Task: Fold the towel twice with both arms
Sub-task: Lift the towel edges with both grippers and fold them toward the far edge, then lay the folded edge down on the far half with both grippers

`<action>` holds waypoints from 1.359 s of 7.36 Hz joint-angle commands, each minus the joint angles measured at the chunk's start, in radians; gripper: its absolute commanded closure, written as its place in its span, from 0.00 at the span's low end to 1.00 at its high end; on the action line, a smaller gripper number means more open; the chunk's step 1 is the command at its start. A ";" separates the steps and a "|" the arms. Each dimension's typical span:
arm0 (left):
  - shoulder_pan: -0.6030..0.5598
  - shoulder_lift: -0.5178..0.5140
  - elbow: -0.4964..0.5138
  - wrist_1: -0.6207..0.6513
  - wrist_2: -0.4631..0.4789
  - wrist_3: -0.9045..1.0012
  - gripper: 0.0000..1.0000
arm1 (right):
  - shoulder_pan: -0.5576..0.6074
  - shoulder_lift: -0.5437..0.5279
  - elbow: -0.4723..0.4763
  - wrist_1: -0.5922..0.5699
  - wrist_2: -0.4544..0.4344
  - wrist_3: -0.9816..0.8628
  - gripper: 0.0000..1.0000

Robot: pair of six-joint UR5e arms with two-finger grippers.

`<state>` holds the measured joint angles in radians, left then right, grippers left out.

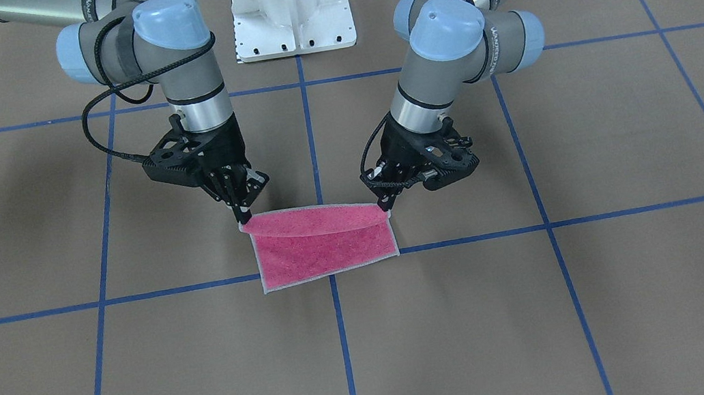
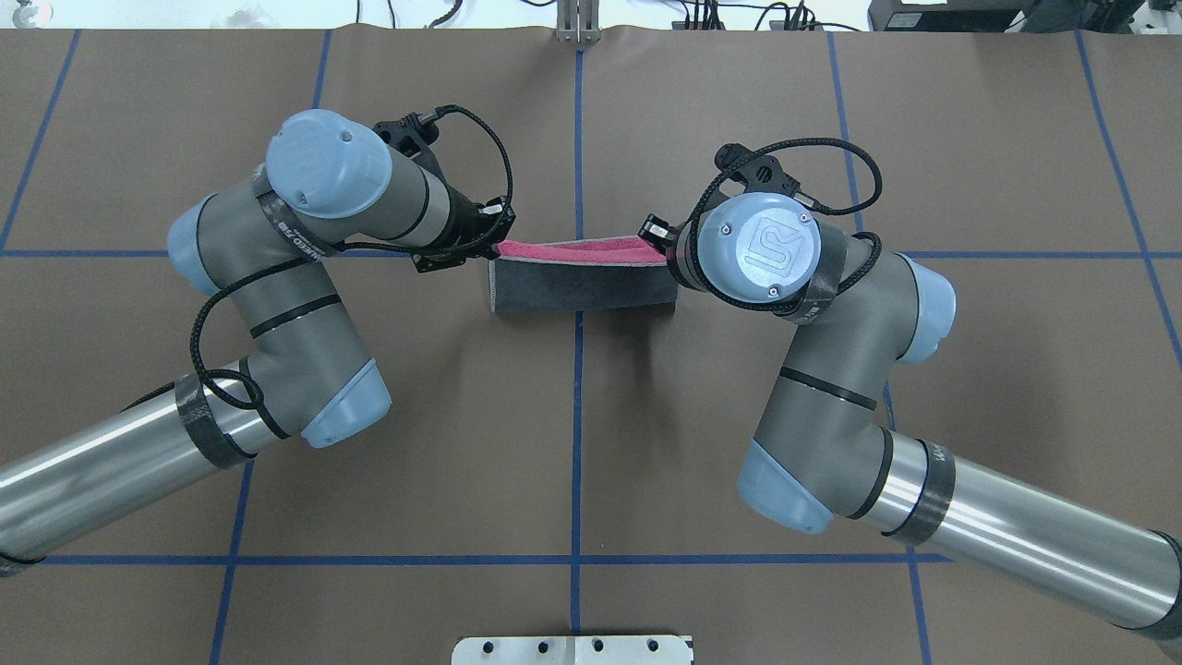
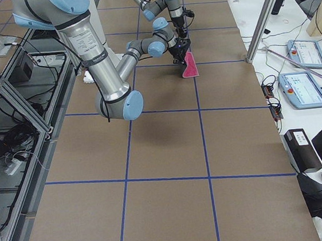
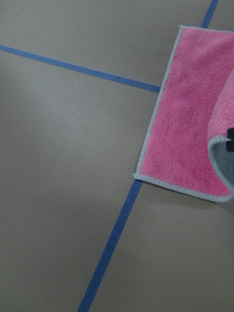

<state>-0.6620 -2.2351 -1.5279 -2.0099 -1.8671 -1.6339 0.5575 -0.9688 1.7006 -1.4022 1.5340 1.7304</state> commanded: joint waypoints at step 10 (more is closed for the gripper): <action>-0.004 -0.055 0.138 -0.013 0.005 0.020 1.00 | 0.025 0.084 -0.199 0.104 0.003 -0.032 1.00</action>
<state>-0.6657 -2.2896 -1.3994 -2.0218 -1.8622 -1.6138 0.5802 -0.8857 1.5102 -1.3096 1.5373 1.7031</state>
